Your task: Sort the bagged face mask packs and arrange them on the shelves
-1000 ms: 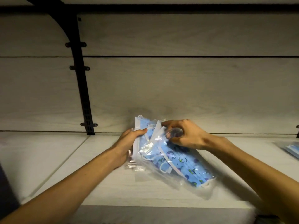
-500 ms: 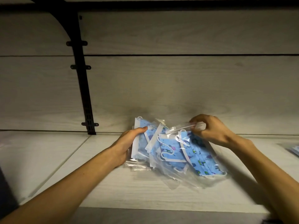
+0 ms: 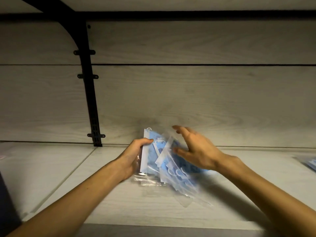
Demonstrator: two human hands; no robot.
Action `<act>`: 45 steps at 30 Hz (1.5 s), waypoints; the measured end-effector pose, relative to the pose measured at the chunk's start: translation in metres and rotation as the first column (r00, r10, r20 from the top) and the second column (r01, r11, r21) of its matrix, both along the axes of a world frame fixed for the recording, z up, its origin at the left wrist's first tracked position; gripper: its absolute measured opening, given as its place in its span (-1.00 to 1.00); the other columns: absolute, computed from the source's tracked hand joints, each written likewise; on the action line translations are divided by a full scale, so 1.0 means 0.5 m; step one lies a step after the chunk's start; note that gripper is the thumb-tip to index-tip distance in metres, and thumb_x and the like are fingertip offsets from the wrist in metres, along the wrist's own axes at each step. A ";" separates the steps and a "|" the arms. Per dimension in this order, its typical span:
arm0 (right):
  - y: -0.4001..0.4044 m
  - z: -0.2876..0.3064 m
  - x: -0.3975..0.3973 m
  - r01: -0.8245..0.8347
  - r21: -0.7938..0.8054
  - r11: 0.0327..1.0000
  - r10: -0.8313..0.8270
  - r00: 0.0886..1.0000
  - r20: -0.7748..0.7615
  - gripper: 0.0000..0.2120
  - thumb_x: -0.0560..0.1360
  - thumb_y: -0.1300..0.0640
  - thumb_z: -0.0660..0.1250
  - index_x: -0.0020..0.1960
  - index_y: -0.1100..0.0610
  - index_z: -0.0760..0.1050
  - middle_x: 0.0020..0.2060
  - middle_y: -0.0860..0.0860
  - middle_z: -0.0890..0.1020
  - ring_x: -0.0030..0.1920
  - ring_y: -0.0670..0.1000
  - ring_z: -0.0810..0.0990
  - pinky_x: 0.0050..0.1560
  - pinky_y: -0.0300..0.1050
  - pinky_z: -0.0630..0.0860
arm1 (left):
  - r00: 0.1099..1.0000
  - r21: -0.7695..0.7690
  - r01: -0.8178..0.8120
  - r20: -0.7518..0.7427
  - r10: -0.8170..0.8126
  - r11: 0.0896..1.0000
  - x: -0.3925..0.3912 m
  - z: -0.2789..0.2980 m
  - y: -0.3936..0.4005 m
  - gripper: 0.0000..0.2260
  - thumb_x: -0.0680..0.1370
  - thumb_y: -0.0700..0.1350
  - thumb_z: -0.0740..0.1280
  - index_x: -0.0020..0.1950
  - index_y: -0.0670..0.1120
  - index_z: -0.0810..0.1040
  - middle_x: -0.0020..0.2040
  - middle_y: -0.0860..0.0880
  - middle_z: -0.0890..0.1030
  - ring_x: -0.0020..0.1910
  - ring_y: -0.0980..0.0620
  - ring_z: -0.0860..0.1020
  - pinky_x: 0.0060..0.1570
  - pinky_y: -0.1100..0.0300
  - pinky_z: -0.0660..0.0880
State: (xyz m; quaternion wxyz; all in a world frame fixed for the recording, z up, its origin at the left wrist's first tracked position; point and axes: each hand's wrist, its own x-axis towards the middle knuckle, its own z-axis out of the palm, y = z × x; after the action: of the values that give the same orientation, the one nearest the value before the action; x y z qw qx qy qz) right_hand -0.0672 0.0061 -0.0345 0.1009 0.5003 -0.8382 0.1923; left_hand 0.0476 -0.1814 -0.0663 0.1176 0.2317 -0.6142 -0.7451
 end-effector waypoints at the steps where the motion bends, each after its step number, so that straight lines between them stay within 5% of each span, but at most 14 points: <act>1: 0.014 -0.016 0.012 0.051 0.016 0.999 -0.051 0.999 0.014 -0.30 0.51 -0.27 0.31 0.54 -0.03 0.18 0.41 -0.01 0.43 0.34 0.07 0.45 0.29 -0.03 0.42 | 1.000 -0.003 -0.010 0.012 0.010 1.000 0.000 0.000 0.000 -0.62 0.51 0.01 0.35 0.22 -0.16 0.67 0.12 -0.20 0.67 0.05 -0.20 0.61 0.23 -0.15 0.51; 4: 0.048 -0.069 0.081 0.106 -0.013 0.994 -0.104 0.989 0.109 -0.12 0.25 -0.68 0.12 0.41 -0.18 0.23 0.23 -0.22 0.39 0.20 -0.07 0.42 0.21 -0.10 0.42 | 1.000 -0.018 -0.025 0.017 0.025 1.000 -0.001 -0.002 0.000 -0.61 0.48 -0.03 0.35 0.22 -0.21 0.66 0.13 -0.26 0.64 0.05 -0.21 0.57 0.28 -0.20 0.47; 6: 0.052 -0.091 0.115 0.100 0.002 0.995 -0.099 0.987 0.125 -0.03 0.12 -0.76 0.08 0.37 -0.24 0.22 0.20 -0.30 0.36 0.18 -0.13 0.40 0.22 -0.10 0.42 | 1.000 -0.021 -0.012 0.012 0.012 1.000 0.000 -0.002 0.002 -0.68 0.45 -0.06 0.35 0.12 -0.20 0.64 0.00 -0.22 0.60 -0.02 -0.19 0.53 0.11 -0.11 0.50; 10: 0.063 -0.096 0.105 0.057 0.055 0.997 -0.061 0.996 0.059 -0.11 0.25 -0.63 0.18 0.44 -0.19 0.25 0.32 -0.30 0.37 0.21 -0.17 0.41 0.24 -0.18 0.40 | 0.998 0.015 0.064 -0.024 -0.064 0.998 0.003 -0.002 0.004 -0.77 0.44 -0.19 0.30 0.07 -0.16 0.61 -0.14 -0.16 0.61 -0.23 -0.11 0.55 -0.18 0.07 0.55; 14: 0.106 -0.090 0.076 -0.002 -0.044 0.999 0.015 0.961 0.277 -0.37 0.29 -0.63 0.18 0.20 -0.28 0.42 0.13 -0.38 0.47 0.08 -0.26 0.51 0.06 -0.18 0.52 | 0.996 -0.044 0.074 -0.036 -0.076 0.996 0.007 -0.002 0.010 -0.63 0.47 -0.29 0.24 0.24 -0.30 0.60 0.10 -0.31 0.65 -0.02 -0.23 0.59 0.16 -0.14 0.55; 17: 0.130 -0.093 0.066 -0.035 -0.117 0.993 0.081 0.907 0.414 -0.48 0.37 -0.51 0.27 0.20 -0.26 0.46 0.16 -0.35 0.50 0.13 -0.24 0.53 0.20 -0.07 0.53 | 0.996 -0.092 0.076 -0.043 -0.080 0.993 0.010 -0.001 0.014 -0.67 0.45 -0.29 0.26 0.19 -0.29 0.60 0.00 -0.27 0.60 -0.08 -0.21 0.56 0.01 -0.08 0.51; 22: 0.156 -0.098 0.073 -0.092 -0.066 0.994 0.093 0.995 0.018 -0.45 0.48 -0.32 0.25 0.43 -0.20 0.34 0.44 -0.39 0.23 0.36 -0.43 0.24 0.40 -0.23 0.35 | 0.991 -0.082 0.108 -0.072 -0.114 0.991 0.011 0.000 0.013 -0.89 0.43 -0.27 0.28 -0.06 -0.17 0.50 -0.35 -0.09 0.51 -0.44 -0.02 0.49 -0.39 0.18 0.47; 26: 0.134 -0.100 0.096 -0.105 -0.004 0.994 0.105 0.994 0.005 -0.16 0.39 -0.54 0.20 0.54 -0.31 -0.02 0.54 -0.33 0.06 0.51 -0.26 0.14 0.49 -0.19 0.24 | 0.979 -0.047 0.169 -0.110 -0.173 0.985 0.009 -0.002 0.019 -0.83 0.43 -0.32 0.26 -0.06 -0.18 0.61 -0.29 -0.11 0.62 -0.38 -0.05 0.60 -0.33 0.17 0.56; 28: 0.125 -0.106 0.102 -0.101 0.046 0.994 0.103 0.994 -0.030 -0.16 0.40 -0.56 0.16 0.55 -0.30 -0.04 0.57 -0.28 0.06 0.53 -0.18 0.15 0.49 -0.08 0.29 | 0.969 -0.039 0.205 -0.134 -0.209 0.978 0.010 -0.003 0.022 -0.75 0.42 -0.34 0.26 0.02 -0.22 0.65 -0.16 -0.17 0.67 -0.25 -0.10 0.65 -0.21 0.12 0.62; 31: 0.129 -0.105 0.106 -0.121 -0.053 0.991 0.123 0.991 0.043 -0.33 0.48 -0.50 0.13 0.51 -0.25 0.22 0.51 -0.30 0.22 0.47 -0.24 0.27 0.43 -0.08 0.37 | 0.959 -0.025 0.237 -0.153 -0.238 0.971 0.014 -0.002 0.021 -0.66 0.33 -0.32 0.33 0.09 -0.26 0.63 -0.06 -0.22 0.67 -0.15 -0.15 0.66 -0.10 0.07 0.63; 35: 0.152 -0.104 0.097 -0.067 -0.197 0.978 0.086 0.992 0.089 -0.63 0.61 -0.21 0.21 0.27 -0.07 0.59 0.31 -0.28 0.52 0.31 -0.28 0.47 0.30 -0.17 0.45 | 0.961 -0.027 0.229 -0.152 -0.230 0.973 0.015 0.000 0.018 -0.79 0.41 -0.33 0.29 0.00 -0.21 0.60 -0.23 -0.14 0.68 -0.32 -0.06 0.66 -0.33 0.17 0.59; 40: 0.187 -0.108 0.088 0.170 -0.269 0.948 -0.128 0.978 0.168 -0.80 0.61 -0.04 0.29 0.09 -0.05 0.68 0.04 -0.24 0.68 0.04 -0.24 0.61 0.07 -0.23 0.54 | 0.980 -0.036 0.143 -0.132 -0.147 0.989 0.015 0.004 0.015 -0.87 0.31 -0.26 0.33 -0.17 -0.14 0.45 -0.41 -0.03 0.52 -0.44 0.00 0.53 -0.30 0.11 0.54; 43: 0.198 -0.109 0.084 0.247 -0.188 0.951 -0.215 0.960 0.178 -0.83 0.56 0.03 0.35 0.10 -0.04 0.66 0.05 -0.21 0.68 0.09 -0.16 0.62 0.15 -0.16 0.51 | 0.980 -0.016 0.100 -0.172 -0.102 0.995 0.021 0.004 0.006 -0.70 0.26 -0.25 0.33 -0.02 -0.19 0.47 -0.17 -0.13 0.52 -0.18 -0.12 0.52 -0.02 -0.14 0.56; 45: 0.196 -0.106 0.091 0.251 -0.138 0.958 -0.223 0.956 0.192 -0.76 0.49 0.02 0.38 0.15 -0.08 0.62 0.15 -0.24 0.62 0.20 -0.18 0.56 0.22 -0.27 0.44 | 0.974 0.019 0.098 -0.207 -0.092 0.995 0.025 0.006 0.002 -0.59 0.29 -0.30 0.30 0.15 -0.22 0.48 -0.03 -0.18 0.47 -0.10 -0.18 0.48 -0.17 -0.12 0.61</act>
State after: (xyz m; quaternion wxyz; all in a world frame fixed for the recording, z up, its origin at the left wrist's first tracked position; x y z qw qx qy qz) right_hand -0.0216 0.1044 -0.0872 0.0893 0.3674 -0.8796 0.2888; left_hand 0.0599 -0.1804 -0.0630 0.1414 0.1251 -0.5984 -0.7787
